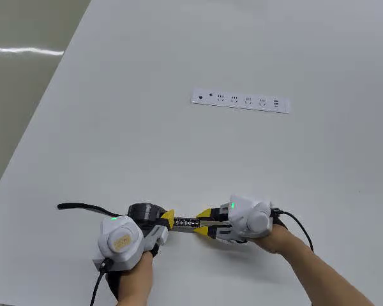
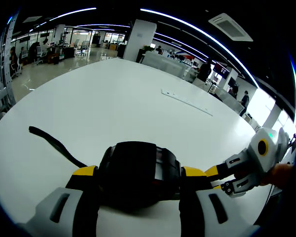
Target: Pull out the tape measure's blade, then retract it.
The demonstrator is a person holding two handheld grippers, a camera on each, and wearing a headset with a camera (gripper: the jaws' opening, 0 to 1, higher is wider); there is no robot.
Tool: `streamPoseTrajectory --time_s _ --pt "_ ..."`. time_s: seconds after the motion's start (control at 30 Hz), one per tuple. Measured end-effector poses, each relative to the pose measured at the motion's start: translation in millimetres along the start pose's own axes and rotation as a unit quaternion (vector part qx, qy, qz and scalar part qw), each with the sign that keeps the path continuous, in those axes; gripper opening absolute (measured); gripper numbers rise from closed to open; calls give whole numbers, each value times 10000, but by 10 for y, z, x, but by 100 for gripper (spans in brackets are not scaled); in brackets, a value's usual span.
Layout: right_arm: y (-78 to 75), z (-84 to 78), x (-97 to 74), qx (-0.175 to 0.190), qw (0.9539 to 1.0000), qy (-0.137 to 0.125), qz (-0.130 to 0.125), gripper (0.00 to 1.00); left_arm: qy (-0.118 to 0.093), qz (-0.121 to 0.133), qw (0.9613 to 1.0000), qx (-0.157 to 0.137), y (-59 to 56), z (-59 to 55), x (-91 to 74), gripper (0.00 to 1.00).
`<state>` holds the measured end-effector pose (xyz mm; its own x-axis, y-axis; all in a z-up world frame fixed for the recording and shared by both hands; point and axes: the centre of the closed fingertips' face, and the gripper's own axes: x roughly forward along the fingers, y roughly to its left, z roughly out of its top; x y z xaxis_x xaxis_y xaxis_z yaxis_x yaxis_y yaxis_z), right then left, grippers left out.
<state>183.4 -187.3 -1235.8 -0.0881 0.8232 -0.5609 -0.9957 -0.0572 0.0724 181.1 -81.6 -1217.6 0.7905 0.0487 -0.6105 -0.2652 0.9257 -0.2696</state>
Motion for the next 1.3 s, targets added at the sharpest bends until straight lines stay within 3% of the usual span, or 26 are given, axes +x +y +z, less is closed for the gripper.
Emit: streamPoseTrajectory --time_s 1.3 --pt "22 170 274 -54 9999 -79 111 12 31 -56 9999 -126 0 9 -6 62"
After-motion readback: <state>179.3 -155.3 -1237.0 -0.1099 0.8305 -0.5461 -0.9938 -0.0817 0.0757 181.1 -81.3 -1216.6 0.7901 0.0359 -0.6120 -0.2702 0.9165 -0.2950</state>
